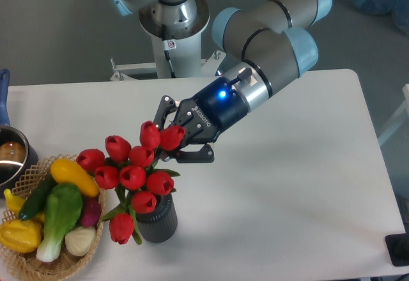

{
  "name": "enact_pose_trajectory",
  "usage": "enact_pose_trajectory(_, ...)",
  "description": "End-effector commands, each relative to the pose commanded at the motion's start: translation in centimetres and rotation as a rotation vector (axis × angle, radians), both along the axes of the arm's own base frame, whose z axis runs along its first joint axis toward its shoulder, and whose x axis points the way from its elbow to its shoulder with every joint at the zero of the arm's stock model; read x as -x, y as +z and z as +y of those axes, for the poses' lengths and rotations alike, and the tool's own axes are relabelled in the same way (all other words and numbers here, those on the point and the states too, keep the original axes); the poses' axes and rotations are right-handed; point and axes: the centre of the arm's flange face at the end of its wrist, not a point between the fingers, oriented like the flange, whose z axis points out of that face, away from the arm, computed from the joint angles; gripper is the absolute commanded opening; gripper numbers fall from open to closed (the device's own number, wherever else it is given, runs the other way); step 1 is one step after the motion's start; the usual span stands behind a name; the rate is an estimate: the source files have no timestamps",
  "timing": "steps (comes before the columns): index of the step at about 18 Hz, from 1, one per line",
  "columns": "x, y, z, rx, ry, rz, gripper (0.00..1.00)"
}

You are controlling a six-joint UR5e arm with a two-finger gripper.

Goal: Pick up the flowers from the vase
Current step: 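Lift the gripped tulips straight up out of the grey vase, then carry the tulip bouquet away from the vase and hold it raised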

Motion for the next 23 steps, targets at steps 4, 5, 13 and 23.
enact_pose_trajectory(4, -0.2, 2.3, -1.2, -0.069, -0.008, -0.007, 0.0)
enact_pose_trajectory(5, -0.3, 3.1, -1.6, -0.085, -0.006, -0.004, 0.0)
enact_pose_trajectory(13, 1.2, 5.4, -4.6, -0.12, 0.042, 0.019, 0.0)
enact_pose_trajectory(23, 6.6, 4.4, -10.0, 0.14, 0.282, 0.241, 0.0)
